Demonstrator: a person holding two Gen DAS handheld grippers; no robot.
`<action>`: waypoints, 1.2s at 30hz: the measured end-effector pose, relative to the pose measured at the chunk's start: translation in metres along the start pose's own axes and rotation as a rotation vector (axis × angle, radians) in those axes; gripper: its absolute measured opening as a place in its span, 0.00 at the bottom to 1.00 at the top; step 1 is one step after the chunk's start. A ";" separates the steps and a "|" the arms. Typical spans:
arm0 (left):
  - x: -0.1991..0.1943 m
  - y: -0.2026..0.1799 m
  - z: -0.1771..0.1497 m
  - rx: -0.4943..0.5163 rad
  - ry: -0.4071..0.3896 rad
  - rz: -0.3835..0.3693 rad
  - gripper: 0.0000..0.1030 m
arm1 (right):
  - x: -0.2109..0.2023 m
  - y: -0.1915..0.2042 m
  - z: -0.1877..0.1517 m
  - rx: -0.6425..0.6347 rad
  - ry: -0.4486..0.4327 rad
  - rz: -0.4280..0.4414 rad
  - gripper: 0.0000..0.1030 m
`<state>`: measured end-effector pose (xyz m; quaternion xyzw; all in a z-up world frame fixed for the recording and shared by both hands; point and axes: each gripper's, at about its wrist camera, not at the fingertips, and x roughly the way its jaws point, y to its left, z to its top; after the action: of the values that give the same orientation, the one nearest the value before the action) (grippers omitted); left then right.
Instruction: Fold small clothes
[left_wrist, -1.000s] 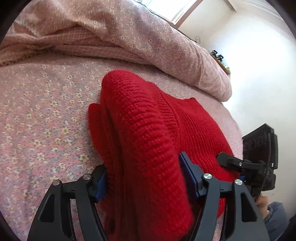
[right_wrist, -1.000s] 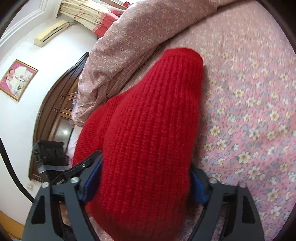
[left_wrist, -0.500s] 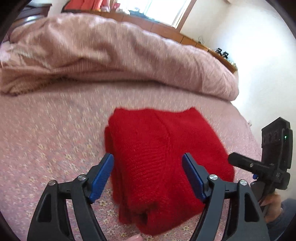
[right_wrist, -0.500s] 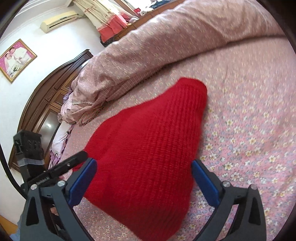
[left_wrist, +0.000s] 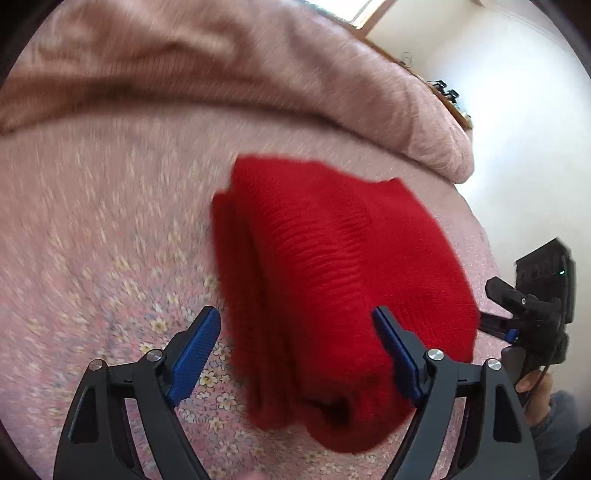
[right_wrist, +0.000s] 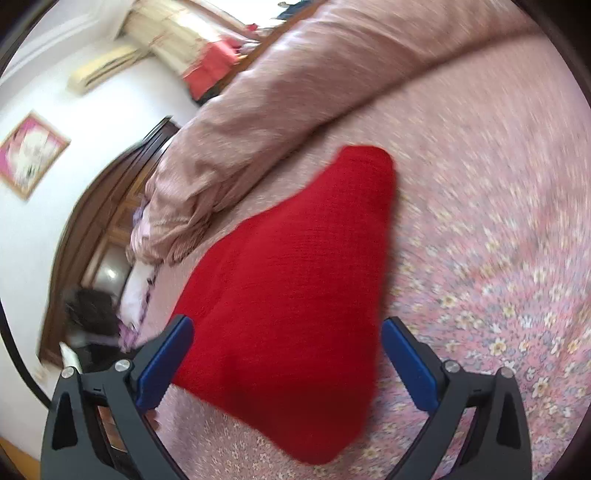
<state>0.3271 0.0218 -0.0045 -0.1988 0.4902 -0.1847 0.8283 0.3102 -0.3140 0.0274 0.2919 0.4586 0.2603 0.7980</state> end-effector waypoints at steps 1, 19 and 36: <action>0.004 0.005 0.001 -0.024 0.014 -0.035 0.77 | 0.005 -0.012 0.001 0.054 0.020 0.030 1.00; 0.043 0.013 0.021 -0.124 0.004 -0.293 0.50 | 0.055 -0.025 0.011 0.040 0.093 0.195 0.70; 0.079 -0.016 0.041 0.058 -0.111 -0.210 0.58 | 0.055 -0.058 0.054 -0.038 -0.014 0.137 0.73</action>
<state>0.3975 -0.0254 -0.0367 -0.2351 0.4144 -0.2730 0.8357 0.3909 -0.3290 -0.0227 0.3093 0.4270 0.3208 0.7868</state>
